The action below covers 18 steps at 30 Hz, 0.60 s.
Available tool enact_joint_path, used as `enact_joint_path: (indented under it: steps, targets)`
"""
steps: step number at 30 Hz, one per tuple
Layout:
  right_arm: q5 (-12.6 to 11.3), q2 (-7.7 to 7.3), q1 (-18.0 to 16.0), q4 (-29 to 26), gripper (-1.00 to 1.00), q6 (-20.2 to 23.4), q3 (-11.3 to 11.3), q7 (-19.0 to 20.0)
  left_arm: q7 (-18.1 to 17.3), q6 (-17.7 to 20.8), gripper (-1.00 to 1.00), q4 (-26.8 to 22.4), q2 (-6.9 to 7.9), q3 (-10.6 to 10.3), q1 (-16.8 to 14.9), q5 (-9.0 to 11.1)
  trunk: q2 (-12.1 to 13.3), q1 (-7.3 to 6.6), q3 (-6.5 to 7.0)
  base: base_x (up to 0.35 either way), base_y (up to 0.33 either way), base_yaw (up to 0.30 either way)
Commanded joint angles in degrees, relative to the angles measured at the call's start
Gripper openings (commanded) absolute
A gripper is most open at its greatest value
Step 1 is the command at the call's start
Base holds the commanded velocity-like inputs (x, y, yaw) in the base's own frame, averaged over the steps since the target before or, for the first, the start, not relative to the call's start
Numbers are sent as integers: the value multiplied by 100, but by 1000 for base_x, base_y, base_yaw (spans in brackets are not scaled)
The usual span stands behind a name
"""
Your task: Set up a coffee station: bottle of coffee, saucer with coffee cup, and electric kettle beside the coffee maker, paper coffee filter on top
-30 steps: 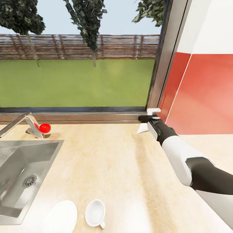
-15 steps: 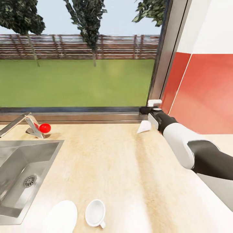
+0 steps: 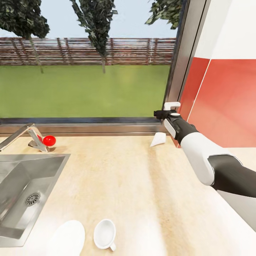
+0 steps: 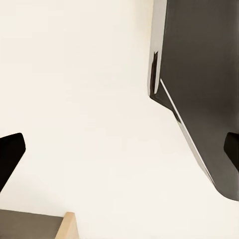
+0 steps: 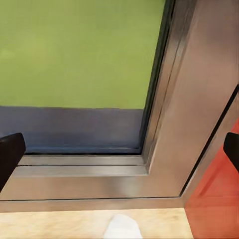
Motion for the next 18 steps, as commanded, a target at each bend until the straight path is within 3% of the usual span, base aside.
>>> enact_joint_path:
  steps: [1, 18]
  targets:
    - [3, -3, -3, -1, 100, 41, 36, -27, 3, -7, 100, -11, 0, 8, 4, 18, -10, 3, -10, 0, 0, 0]
    - [2, -7, 33, 146, 100, 30, 36, -54, 4, -7, 100, -11, -2, 8, 4, 18, -10, 3, -123, 0, 0, 48]
